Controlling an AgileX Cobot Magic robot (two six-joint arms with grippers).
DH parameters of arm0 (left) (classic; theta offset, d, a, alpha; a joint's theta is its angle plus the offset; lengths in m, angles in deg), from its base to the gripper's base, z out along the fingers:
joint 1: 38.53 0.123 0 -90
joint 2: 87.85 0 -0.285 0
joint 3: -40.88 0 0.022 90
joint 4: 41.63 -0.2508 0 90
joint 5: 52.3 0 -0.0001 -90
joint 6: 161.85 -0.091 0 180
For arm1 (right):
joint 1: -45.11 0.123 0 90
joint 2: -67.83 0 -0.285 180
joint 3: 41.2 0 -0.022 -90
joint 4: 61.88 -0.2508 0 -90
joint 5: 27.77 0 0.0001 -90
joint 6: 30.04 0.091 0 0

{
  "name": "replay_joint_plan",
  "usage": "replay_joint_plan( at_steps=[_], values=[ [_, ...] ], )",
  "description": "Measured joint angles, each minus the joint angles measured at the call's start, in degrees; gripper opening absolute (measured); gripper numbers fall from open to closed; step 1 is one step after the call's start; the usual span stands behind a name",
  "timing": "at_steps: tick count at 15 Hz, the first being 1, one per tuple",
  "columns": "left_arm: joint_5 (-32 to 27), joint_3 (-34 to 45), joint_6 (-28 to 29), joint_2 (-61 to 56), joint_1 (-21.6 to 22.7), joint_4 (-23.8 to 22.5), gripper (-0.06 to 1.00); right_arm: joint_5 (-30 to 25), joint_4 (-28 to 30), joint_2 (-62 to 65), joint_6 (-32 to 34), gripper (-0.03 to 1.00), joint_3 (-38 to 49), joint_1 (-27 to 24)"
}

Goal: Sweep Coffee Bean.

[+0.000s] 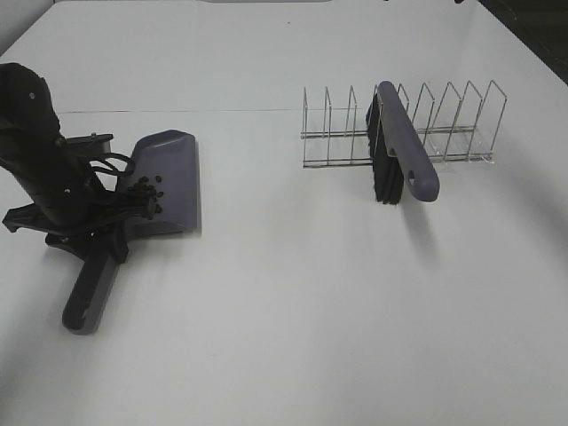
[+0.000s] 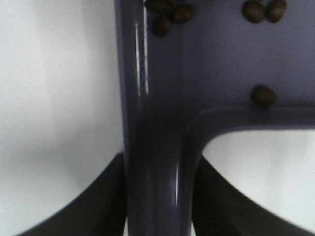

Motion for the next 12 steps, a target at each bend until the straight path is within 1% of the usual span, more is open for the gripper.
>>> replay_joint_plan(
  at_steps=[1,5,6,7,8,9,10,12],
  values=[
    [-0.1,-0.4,0.0,0.6,0.0,0.1,0.33,0.0,0.0,2.0,-0.1,0.79,3.6,0.0],
    [0.0,-0.4,-1.8,0.6,-0.1,0.1,0.33,0.0,0.0,4.9,-0.1,0.79,7.5,0.0],
    [0.0,-0.4,-2.2,0.6,-0.1,0.1,0.36,-0.1,0.0,5.6,-0.1,0.79,8.4,0.0],
    [0.0,-0.4,-2.2,0.6,-0.1,0.7,0.46,0.0,0.0,6.2,-0.1,0.79,9.2,0.0],
    [0.1,-0.4,-2.4,0.3,-0.2,0.9,0.63,0.0,0.0,6.9,-0.2,0.79,9.9,0.0],
    [0.3,-0.4,-2.6,-0.2,-0.3,0.3,0.76,0.0,0.0,7.8,-0.2,0.79,11.0,0.0],
    [0.4,-0.3,-2.7,-0.8,-0.3,-0.3,0.83,0.0,0.0,9.2,-0.3,0.79,12.8,0.0],
    [0.4,0.2,-2.7,-2.2,-0.3,-0.7,0.87,0.1,0.0,11.6,-1.0,0.79,16.2,0.0]
  ],
)
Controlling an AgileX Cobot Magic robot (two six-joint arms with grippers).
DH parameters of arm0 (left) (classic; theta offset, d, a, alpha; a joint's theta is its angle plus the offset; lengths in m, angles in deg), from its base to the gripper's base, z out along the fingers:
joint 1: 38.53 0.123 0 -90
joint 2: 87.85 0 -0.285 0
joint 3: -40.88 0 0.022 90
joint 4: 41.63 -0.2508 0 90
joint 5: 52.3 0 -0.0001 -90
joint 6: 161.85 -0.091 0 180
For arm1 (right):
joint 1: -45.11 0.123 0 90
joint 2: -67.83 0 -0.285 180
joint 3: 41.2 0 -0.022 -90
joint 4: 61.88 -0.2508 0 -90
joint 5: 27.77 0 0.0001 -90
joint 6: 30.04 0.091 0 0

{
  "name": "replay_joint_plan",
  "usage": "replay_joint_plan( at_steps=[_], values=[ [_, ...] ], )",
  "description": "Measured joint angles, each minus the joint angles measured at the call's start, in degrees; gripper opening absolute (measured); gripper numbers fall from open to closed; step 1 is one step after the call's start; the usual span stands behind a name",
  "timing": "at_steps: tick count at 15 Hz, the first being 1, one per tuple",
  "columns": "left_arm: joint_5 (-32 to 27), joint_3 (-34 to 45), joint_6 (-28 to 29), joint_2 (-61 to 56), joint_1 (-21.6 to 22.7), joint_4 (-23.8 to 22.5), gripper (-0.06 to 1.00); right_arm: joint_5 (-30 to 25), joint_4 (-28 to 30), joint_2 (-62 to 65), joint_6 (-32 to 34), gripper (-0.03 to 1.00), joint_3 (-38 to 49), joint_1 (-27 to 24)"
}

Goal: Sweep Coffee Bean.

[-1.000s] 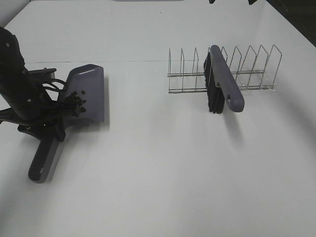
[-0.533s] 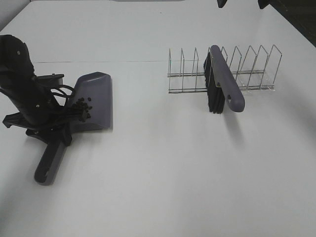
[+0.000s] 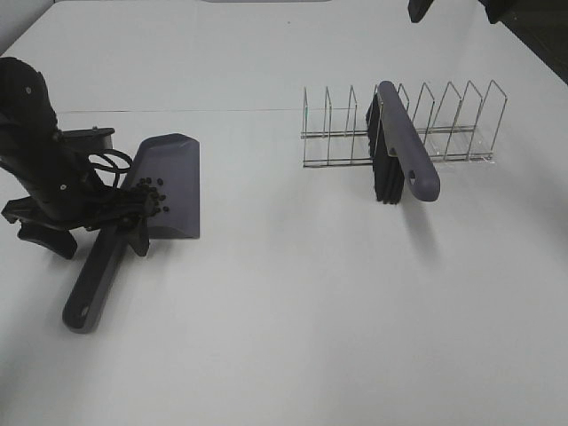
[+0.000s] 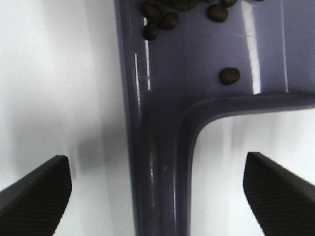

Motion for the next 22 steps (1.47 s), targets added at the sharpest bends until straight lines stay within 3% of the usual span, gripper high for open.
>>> replay_joint_plan(
  at_steps=[2,3,10,13,17,22],
  values=[
    [-0.3,0.1,0.0,-5.1,0.1,-1.1,0.87,0.1,0.0,4.0,-0.4,0.79,6.6,0.0],
    [-1.3,0.1,0.0,-11.2,0.1,-3.4,0.87,1.7,0.0,8.9,-0.7,0.79,14.2,0.0],
    [-10.0,2.1,1.0,-32.6,0.5,-12.8,0.87,8.8,0.0,29.8,-1.8,0.79,37.0,0.0],
    [-11.1,10.5,3.3,-45.0,0.5,-16.3,0.87,10.8,0.0,39.8,-2.2,0.79,46.5,0.0],
    [-11.8,24.9,5.7,-65.2,0.5,-16.6,0.88,12.6,0.0,53.1,-2.5,0.79,60.1,0.0],
    [-15.8,35.3,6.6,-83.9,0.5,-16.7,0.88,13.1,0.0,65.4,-3.7,0.79,72.1,0.0]
  ],
)
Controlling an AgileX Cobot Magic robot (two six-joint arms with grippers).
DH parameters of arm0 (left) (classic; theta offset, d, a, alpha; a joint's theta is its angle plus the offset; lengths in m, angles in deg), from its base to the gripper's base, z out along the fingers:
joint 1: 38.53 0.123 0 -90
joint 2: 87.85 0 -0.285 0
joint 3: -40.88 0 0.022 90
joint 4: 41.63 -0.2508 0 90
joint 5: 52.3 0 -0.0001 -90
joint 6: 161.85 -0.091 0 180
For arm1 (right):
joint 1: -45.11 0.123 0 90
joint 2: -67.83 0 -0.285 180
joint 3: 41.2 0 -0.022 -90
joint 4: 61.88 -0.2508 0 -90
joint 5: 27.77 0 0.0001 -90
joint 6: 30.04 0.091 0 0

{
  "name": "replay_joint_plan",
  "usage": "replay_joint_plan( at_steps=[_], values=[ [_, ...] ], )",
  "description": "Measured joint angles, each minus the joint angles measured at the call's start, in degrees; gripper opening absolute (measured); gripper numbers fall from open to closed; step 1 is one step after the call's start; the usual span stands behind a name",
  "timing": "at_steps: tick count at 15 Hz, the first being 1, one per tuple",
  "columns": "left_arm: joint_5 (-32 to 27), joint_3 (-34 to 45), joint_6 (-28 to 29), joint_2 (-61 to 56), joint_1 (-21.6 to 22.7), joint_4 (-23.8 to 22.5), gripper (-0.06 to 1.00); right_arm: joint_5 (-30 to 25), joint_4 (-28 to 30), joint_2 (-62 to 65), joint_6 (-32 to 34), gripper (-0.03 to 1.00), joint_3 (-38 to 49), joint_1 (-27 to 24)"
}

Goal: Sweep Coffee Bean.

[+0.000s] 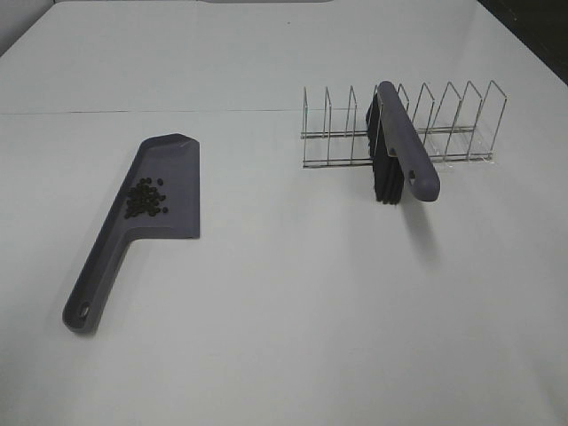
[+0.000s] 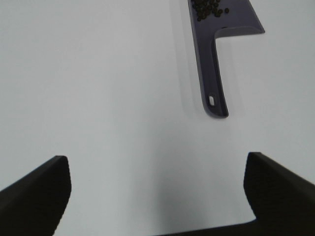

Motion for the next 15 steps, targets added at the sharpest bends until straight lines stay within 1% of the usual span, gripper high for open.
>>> replay_joint_plan(
  at_steps=[2,3,4,5,8,10,12,13,15],
  values=[
    [-4.6,2.2,0.0,-7.2,0.0,-0.2,0.88,-1.0,0.0,5.7,0.0,0.79,3.9,0.0],
    [-6.2,2.4,0.0,-10.1,0.0,-0.6,0.88,-2.5,0.0,8.6,0.0,0.79,5.3,0.0],
    [-6.6,2.5,0.0,-16.0,0.0,-0.7,0.88,-6.3,0.0,13.5,0.0,0.79,7.0,0.0],
    [-6.6,2.5,-0.1,-17.4,0.0,-0.9,0.88,-6.9,0.0,14.9,0.0,0.79,7.1,0.0],
    [-6.2,3.2,-1.5,-25.2,0.0,-1.1,0.87,-7.1,-0.8,23.1,0.0,0.79,7.5,0.0],
    [-6.2,3.2,-1.6,-29.8,0.0,-1.1,0.84,-7.2,-0.8,28.2,0.0,0.78,7.8,0.0],
    [-6.1,3.2,-2.2,-32.7,0.0,-1.4,0.82,-7.2,-0.8,31.4,0.0,0.77,7.8,0.0],
    [-6.0,3.2,-4.4,-33.7,0.0,-1.5,0.82,-7.2,-0.8,35.2,0.0,0.77,7.8,0.0],
    [-6.0,3.4,-5.4,-33.8,0.0,-1.5,0.82,-7.2,-0.8,38.1,0.0,0.77,7.8,0.0]
  ],
)
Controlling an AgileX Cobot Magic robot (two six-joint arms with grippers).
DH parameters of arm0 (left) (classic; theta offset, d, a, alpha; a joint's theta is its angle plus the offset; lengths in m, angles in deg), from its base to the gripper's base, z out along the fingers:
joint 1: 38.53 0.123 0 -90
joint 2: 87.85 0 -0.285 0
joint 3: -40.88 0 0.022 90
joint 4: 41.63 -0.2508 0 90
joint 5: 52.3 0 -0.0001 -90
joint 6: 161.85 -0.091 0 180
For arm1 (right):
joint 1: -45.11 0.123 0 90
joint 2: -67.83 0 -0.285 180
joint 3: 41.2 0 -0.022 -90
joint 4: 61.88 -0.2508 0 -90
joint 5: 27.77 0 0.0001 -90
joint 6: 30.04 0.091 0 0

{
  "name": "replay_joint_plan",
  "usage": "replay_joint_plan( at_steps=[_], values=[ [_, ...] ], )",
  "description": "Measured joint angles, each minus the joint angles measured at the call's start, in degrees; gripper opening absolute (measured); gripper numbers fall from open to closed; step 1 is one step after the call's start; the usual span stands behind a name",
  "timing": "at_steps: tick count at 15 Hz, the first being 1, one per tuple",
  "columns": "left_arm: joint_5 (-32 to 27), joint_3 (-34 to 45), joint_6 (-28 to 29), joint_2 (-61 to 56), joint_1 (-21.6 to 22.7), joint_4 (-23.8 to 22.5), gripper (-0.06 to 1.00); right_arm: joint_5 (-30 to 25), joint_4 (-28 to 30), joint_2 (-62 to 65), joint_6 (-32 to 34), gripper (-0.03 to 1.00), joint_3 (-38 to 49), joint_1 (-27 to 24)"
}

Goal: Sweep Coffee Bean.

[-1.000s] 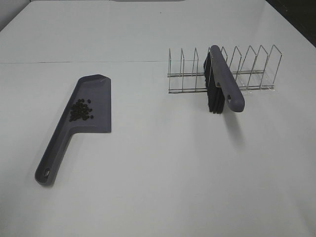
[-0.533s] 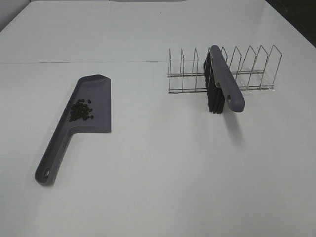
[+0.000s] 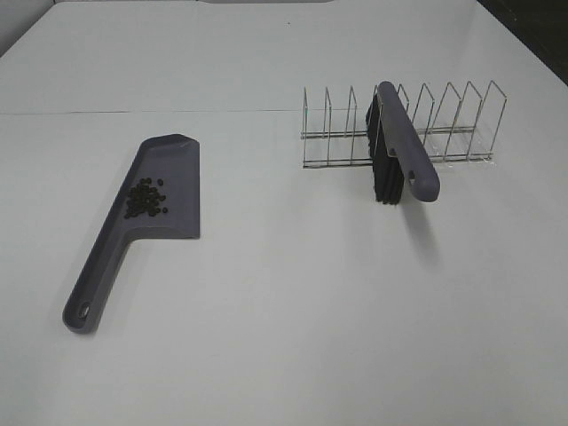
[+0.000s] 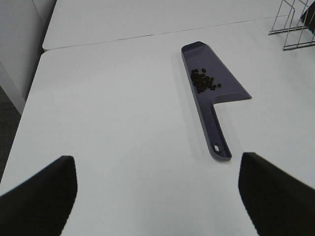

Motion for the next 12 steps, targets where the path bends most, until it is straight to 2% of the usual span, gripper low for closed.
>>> replay_joint_plan(
  at_steps=[12],
  values=[
    [0.1,0.1,-1.3,-0.1,0.0,0.3,0.81,0.2,0.0,2.8,-1.2,0.77,0.0,0.0]
  ],
)
